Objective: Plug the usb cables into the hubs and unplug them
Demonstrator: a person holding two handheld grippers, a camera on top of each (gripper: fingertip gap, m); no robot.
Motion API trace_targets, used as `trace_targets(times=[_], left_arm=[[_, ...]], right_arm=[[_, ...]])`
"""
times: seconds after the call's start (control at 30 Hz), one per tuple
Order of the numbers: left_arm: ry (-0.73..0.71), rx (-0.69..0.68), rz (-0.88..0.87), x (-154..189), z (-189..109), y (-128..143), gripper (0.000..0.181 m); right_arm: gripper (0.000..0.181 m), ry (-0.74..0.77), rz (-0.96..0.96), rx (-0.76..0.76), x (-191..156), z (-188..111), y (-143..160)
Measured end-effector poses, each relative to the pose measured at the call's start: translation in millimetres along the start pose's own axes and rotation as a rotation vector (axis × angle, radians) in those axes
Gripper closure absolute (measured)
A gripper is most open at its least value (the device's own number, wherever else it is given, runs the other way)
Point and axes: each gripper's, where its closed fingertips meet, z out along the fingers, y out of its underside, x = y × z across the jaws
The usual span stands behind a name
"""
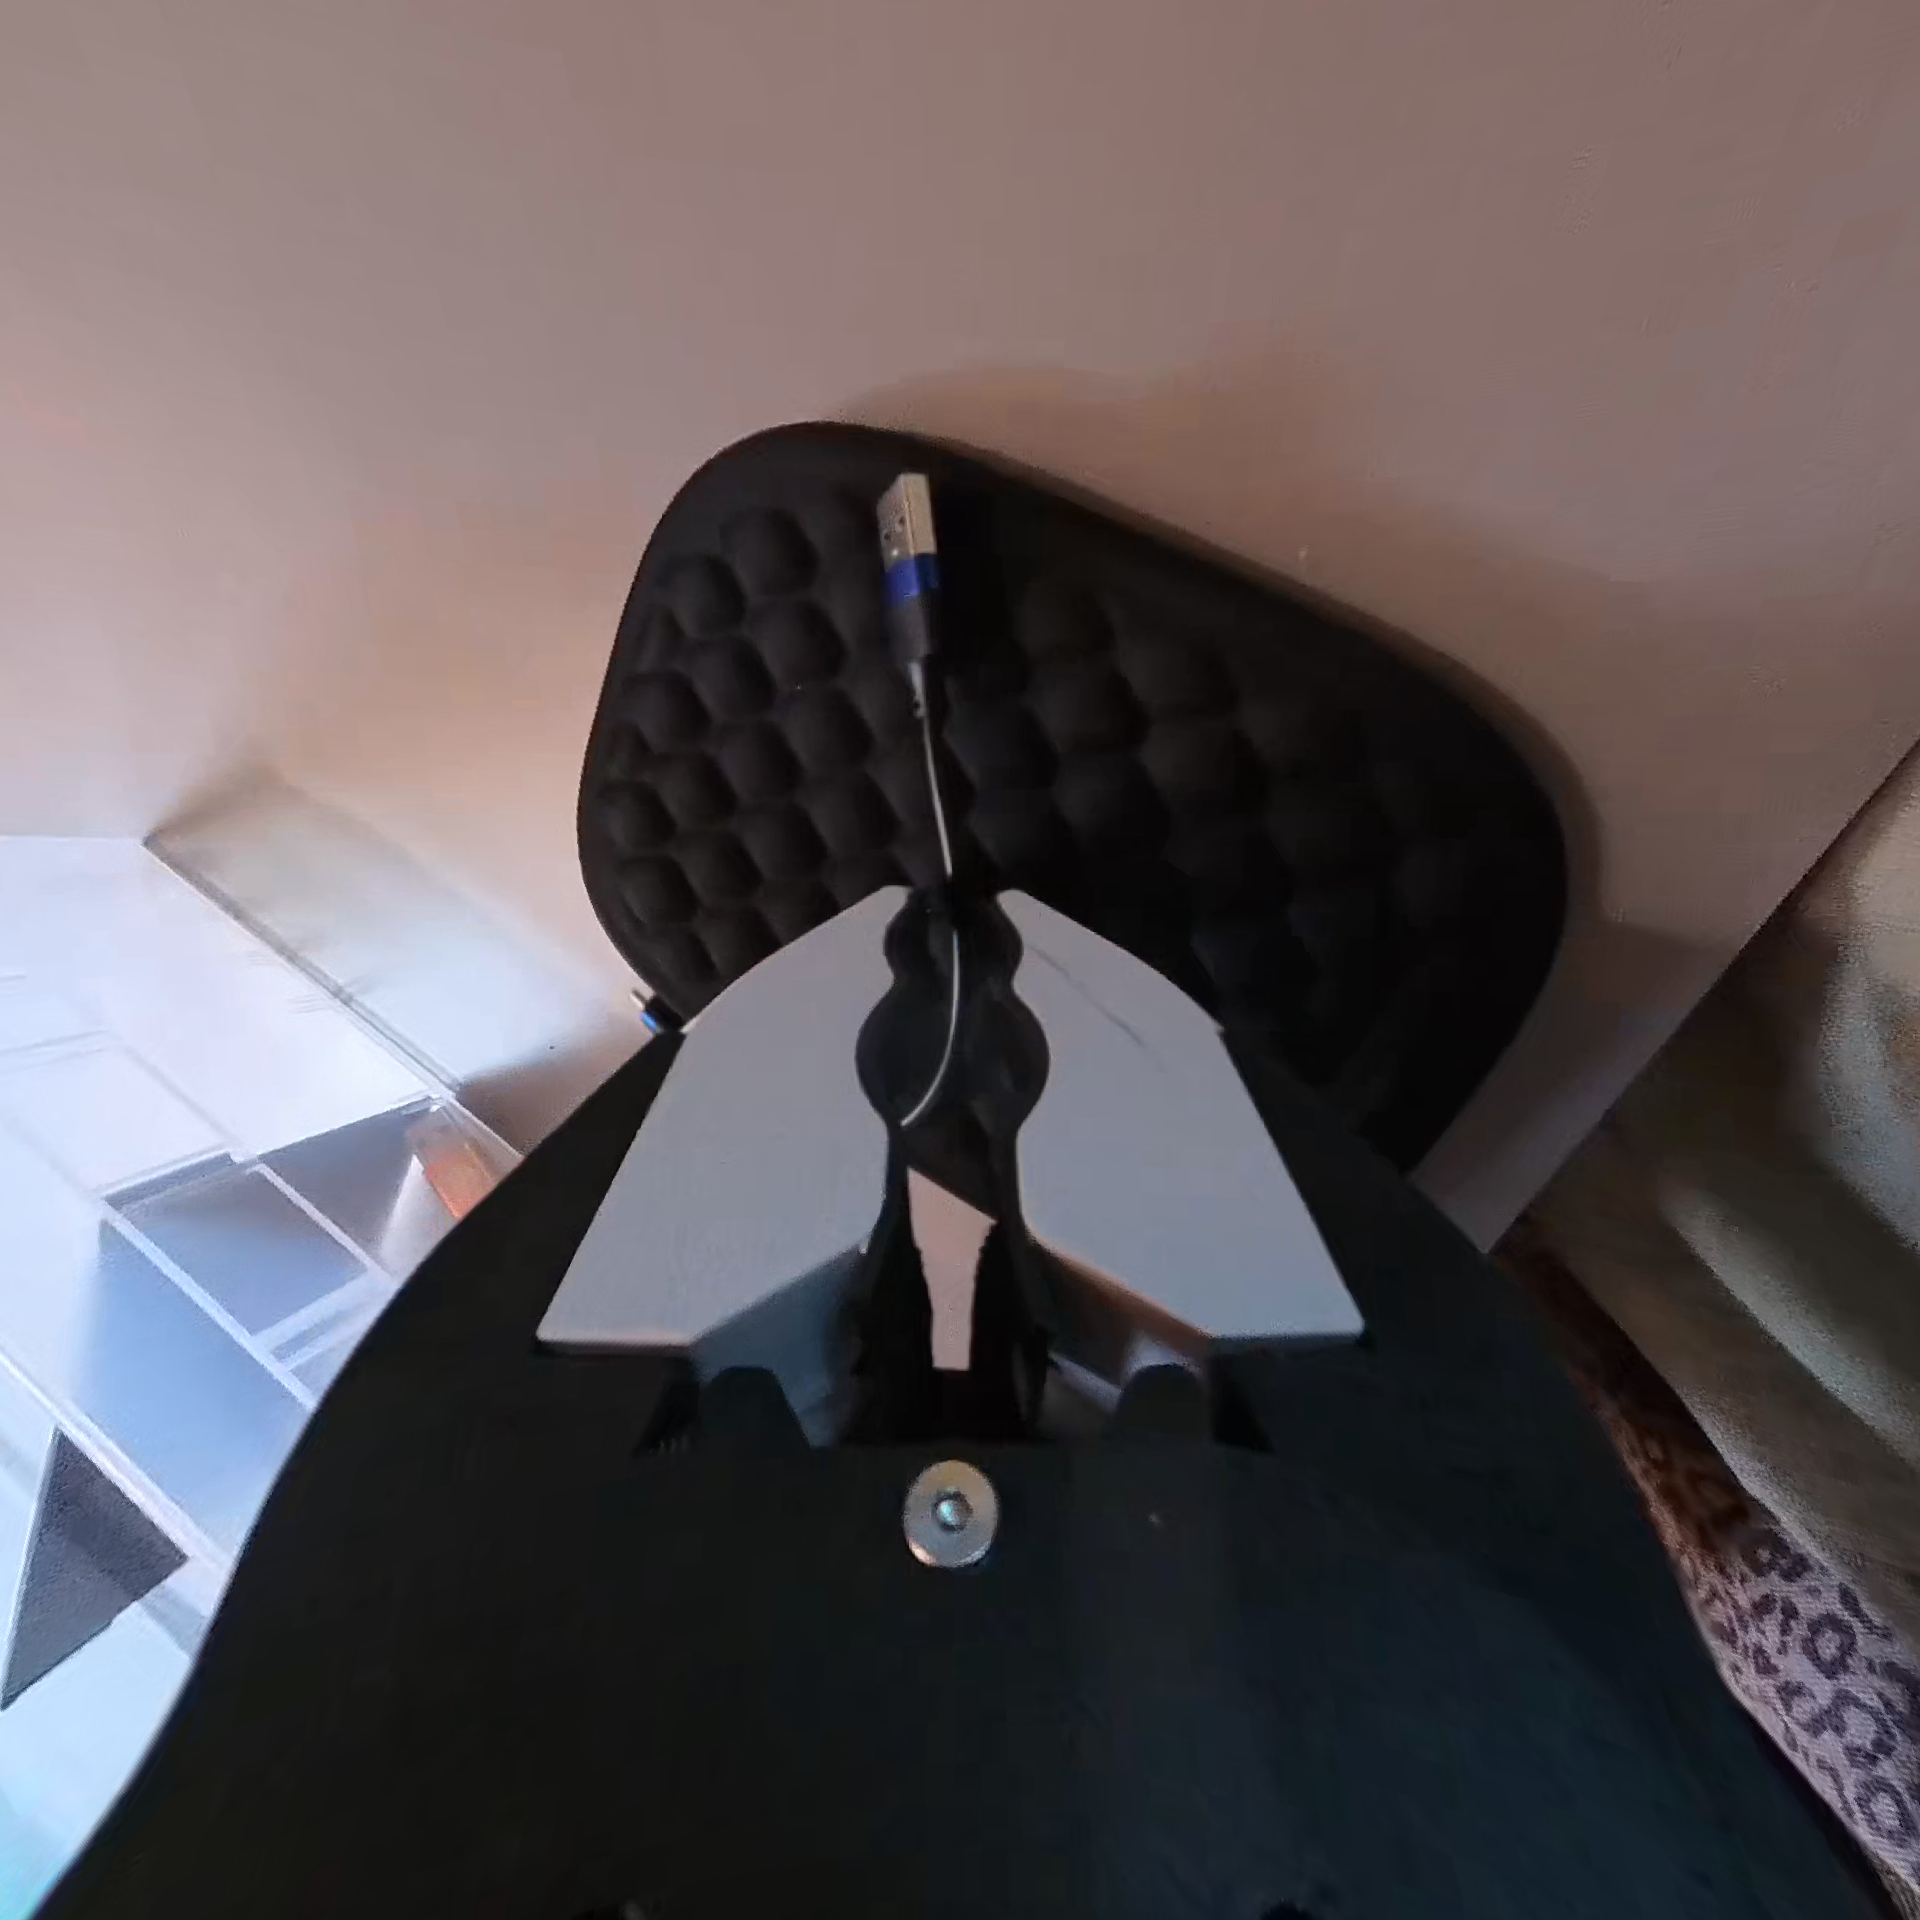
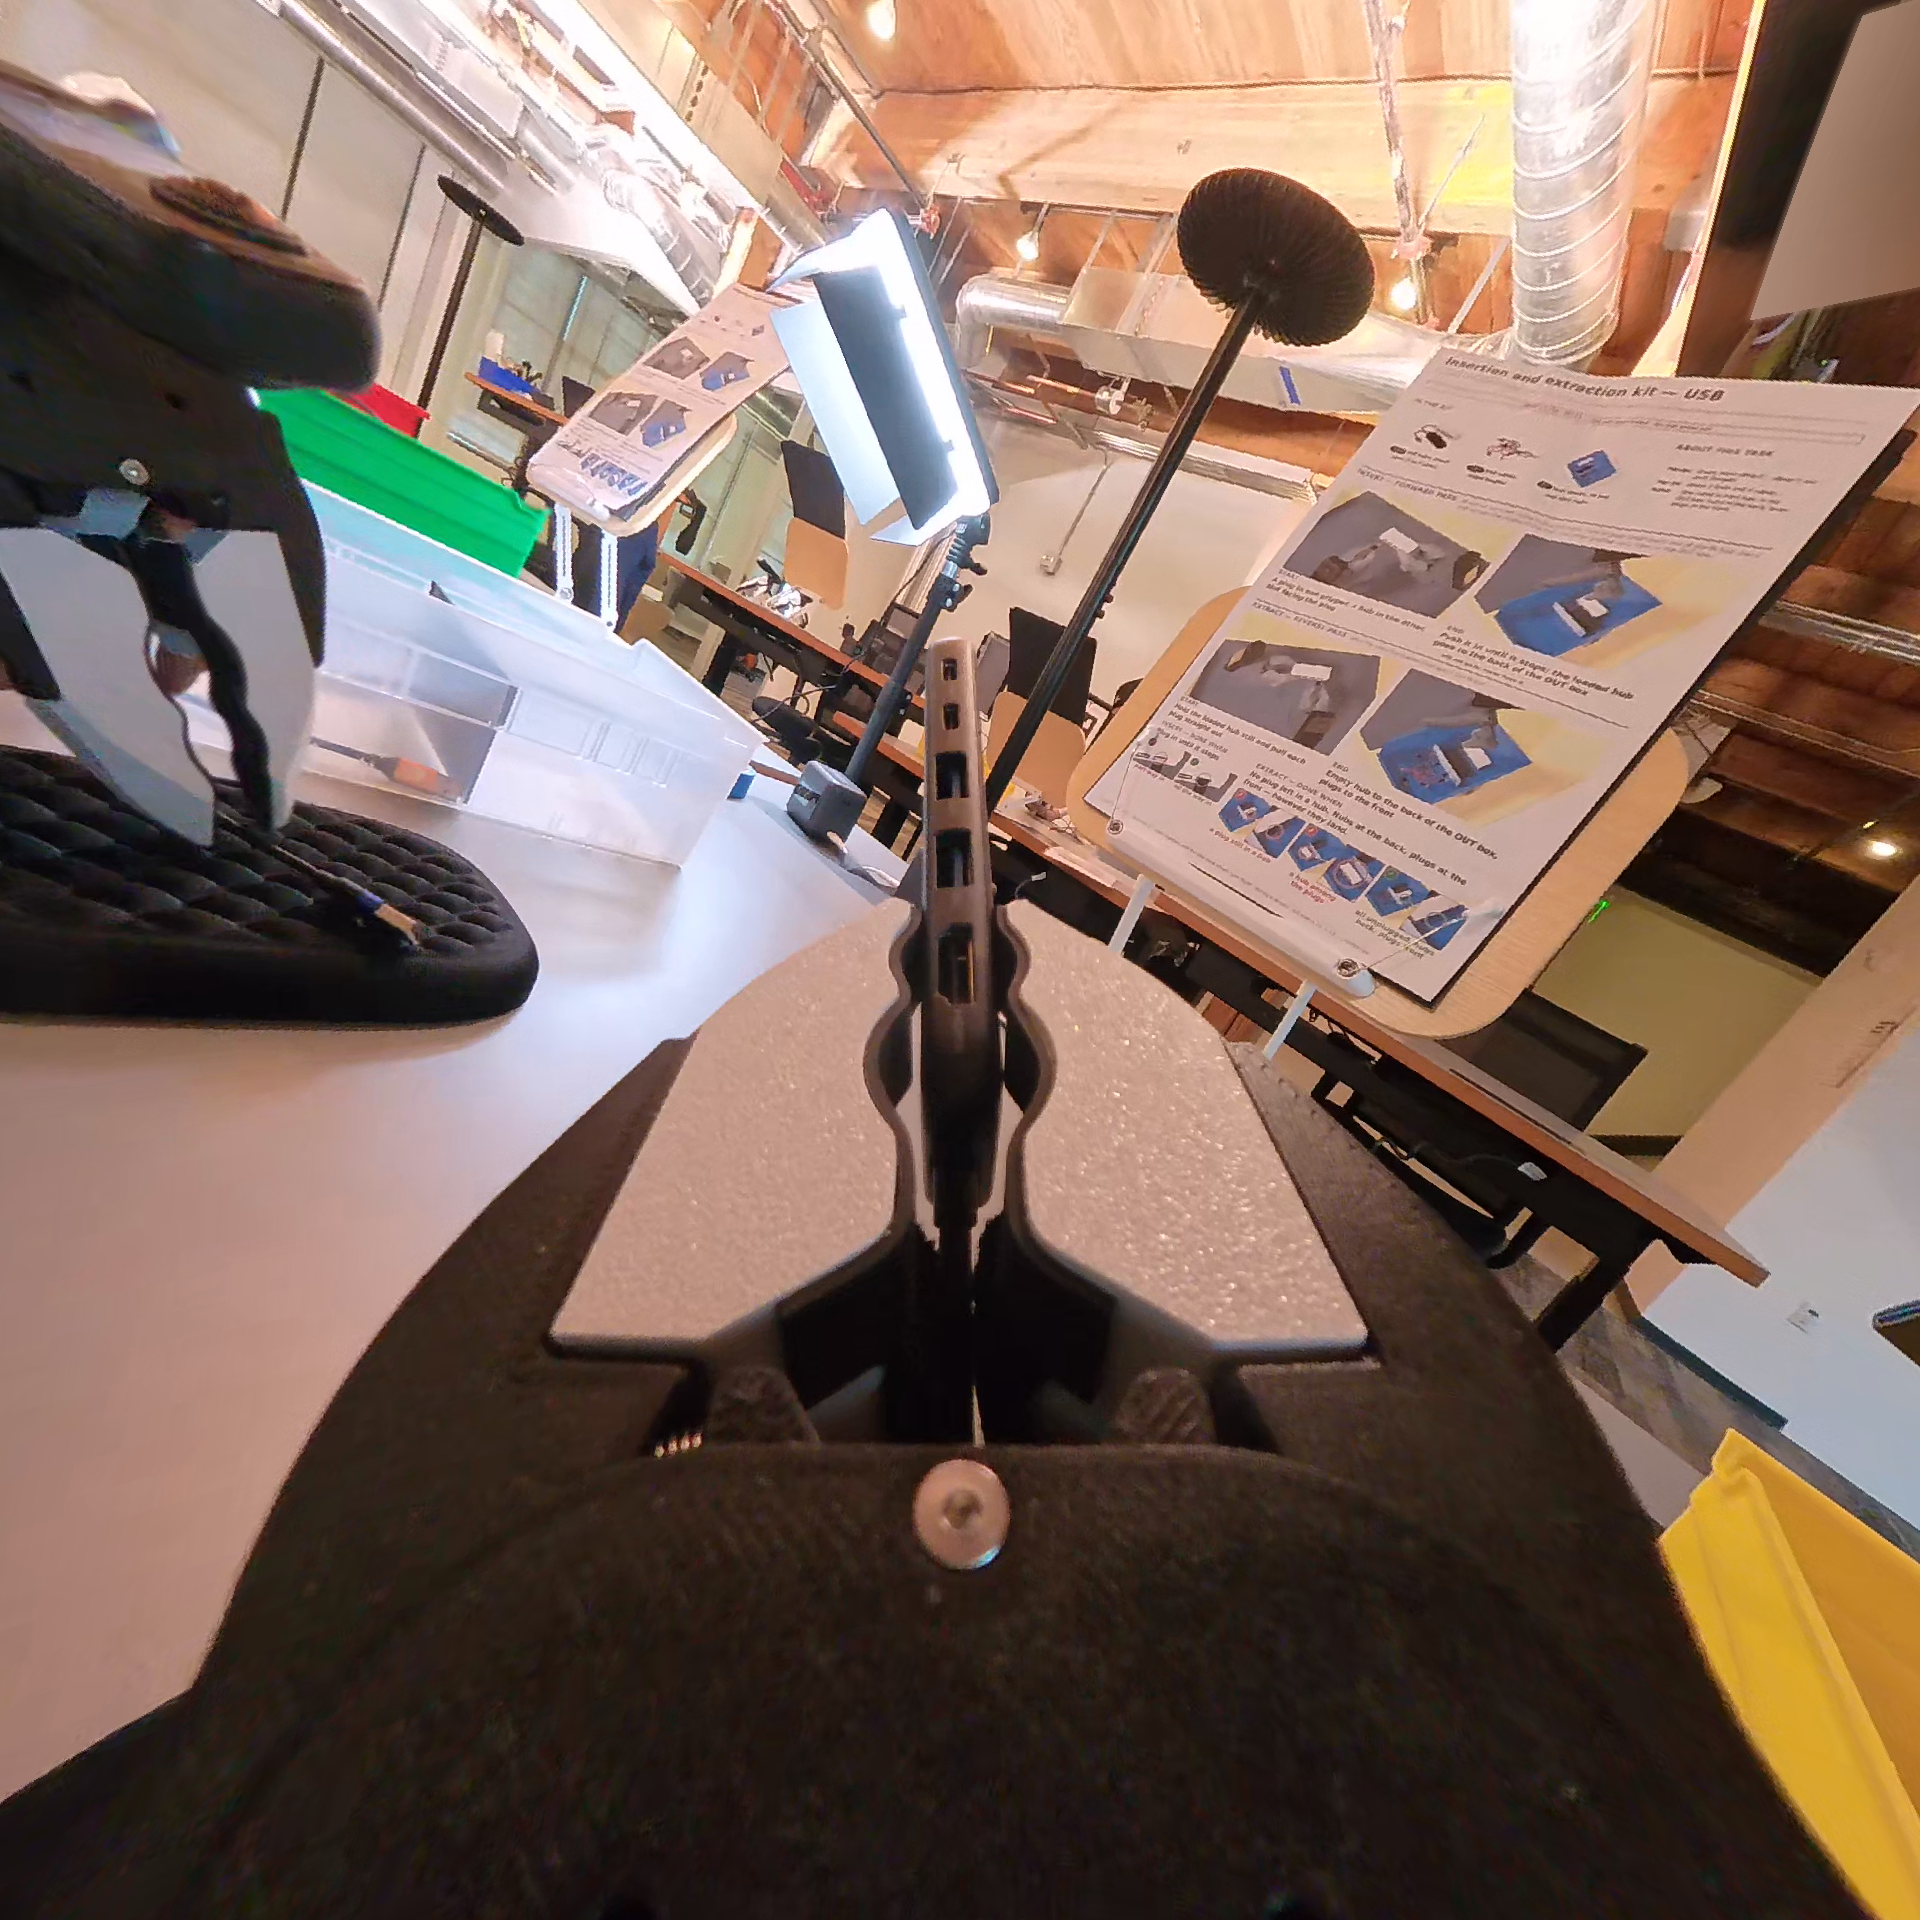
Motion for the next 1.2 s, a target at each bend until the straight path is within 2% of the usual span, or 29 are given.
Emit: trace_targets(times=[0.1, 0.17, 0.23, 0.33, 0.5, 0.63, 0.73, 0.9, 1.2], left_arm=[[0.008, 0.129, -0.054, -2, -5, -15, 0.151], [0.076, 0.280, -0.148, 1, -10, -36, 0.149], [0.150, 0.355, -0.251, -3, -9, -47, 0.148], [0.176, 0.382, -0.383, -22, 1, -46, 0.157], [0.405, 0.405, -0.530, -12, 3, -52, 0.153], [0.421, 0.364, -0.595, -8, 17, -44, 0.156], [0.447, 0.401, -0.626, -6, 18, -47, 0.161], [0.380, 0.417, -0.525, -3, 21, -46, 0.165], [0.161, 0.432, -0.244, -3, 23, -45, 0.166]], right_arm=[[0.170, -0.004, 0.001, -0.004, -1, 1, 1], [0.170, -0.008, -0.001, -0.005, -2, 1, 1], [0.170, -0.009, -0.003, -0.009, -2, 1, 2], [0.170, -0.008, -0.001, -0.008, -2, 1, 2], [0.170, -0.009, 0.003, -0.011, -1, 2, 3], [0.170, -0.014, -0.001, -0.017, -3, 2, 4], [0.170, -0.016, 0.001, -0.019, -3, 2, 4], [0.170, -0.019, -0.002, -0.025, -4, 3, 6], [0.170, -0.032, -0.004, -0.033, -6, 3, 7]])
